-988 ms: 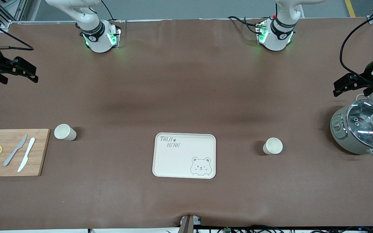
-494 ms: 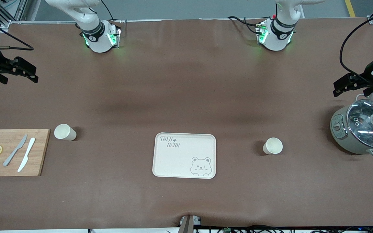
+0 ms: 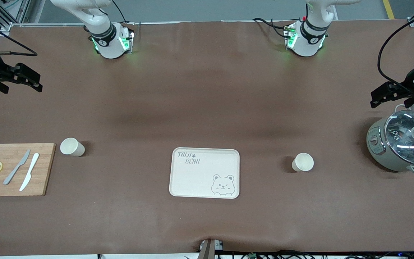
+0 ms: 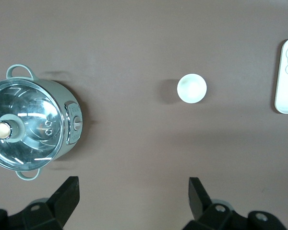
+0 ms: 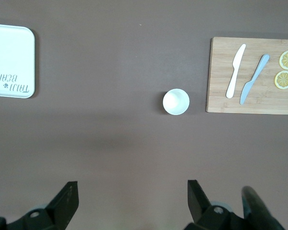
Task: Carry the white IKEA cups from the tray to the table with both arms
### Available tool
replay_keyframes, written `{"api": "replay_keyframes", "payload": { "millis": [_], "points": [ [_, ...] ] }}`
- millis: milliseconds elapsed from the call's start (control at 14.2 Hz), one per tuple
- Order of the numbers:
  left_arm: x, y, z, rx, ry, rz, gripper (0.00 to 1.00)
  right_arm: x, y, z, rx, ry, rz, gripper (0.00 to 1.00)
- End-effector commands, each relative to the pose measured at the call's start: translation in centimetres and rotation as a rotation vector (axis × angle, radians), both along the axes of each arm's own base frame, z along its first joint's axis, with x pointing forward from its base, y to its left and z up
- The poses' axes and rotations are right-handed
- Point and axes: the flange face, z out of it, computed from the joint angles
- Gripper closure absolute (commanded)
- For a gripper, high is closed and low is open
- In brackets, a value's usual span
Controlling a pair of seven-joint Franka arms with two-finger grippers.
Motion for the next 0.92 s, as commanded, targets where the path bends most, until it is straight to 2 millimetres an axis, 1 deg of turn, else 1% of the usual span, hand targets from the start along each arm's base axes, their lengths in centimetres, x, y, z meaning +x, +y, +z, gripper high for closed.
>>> {"api": "replay_keyframes", "payload": {
  "millis": [0, 282, 353, 494, 847],
  "points": [
    [0.32, -0.61, 0.9, -0.006, -0.02, -0.02, 0.0, 0.06, -0.27, 0.18, -0.018, -0.002, 0.007, 0.0],
    [0.39, -1.05, 0.8, -0.006, -0.019, -0.025, 0.0, 0.06, -0.27, 0.18, -0.018, -0.002, 0.007, 0.0],
    [0.57, -1.05, 0.53, -0.007, -0.014, -0.023, 0.0, 0.06, -0.27, 0.18, -0.018, -0.002, 0.007, 0.0],
    [0.77, -1.05, 1.11, -0.008, -0.026, -0.021, 0.0, 0.06, -0.27, 0.18, -0.018, -0.002, 0.008, 0.0],
    [0.92, -1.49, 0.76, -0.008, -0.016, -0.026, 0.0, 0.07, -0.44, 0.18, -0.017, -0.001, 0.021, 0.0]
  ]
}}
